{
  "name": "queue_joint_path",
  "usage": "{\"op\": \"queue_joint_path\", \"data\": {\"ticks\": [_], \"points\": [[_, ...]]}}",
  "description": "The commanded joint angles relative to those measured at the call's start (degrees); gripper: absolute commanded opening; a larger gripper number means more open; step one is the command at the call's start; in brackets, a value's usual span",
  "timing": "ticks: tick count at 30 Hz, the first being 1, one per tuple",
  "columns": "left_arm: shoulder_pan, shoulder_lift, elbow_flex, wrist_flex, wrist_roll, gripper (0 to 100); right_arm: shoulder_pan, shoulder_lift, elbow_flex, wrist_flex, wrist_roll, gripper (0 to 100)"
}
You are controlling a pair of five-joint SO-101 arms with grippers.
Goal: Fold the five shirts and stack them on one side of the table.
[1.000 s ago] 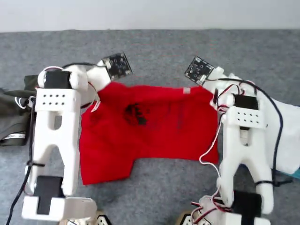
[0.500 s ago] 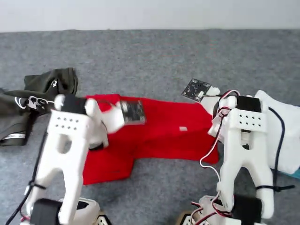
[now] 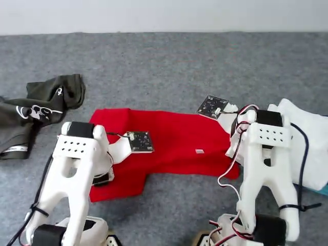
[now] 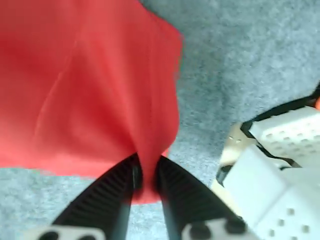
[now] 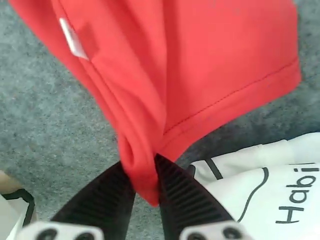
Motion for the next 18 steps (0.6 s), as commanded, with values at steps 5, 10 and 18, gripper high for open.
{"op": "queue_joint_path", "data": {"ticks": [5, 10, 18], "points": [[-2.9, -2.3, 2.1, 0.7, -2.0, 14, 1.8, -2.2, -1.8, 4.0, 0.4, 13.6], [-7.9, -2.2, -9.1, 0.7, -0.7, 14, 3.8, -2.2, -9.3, 8.3, -2.3, 29.8], [-13.5, -1.8, -23.9, -12.4, 12.3, 14, 0.3, -1.6, -15.4, 1.4, -12.5, 13.2]]}}
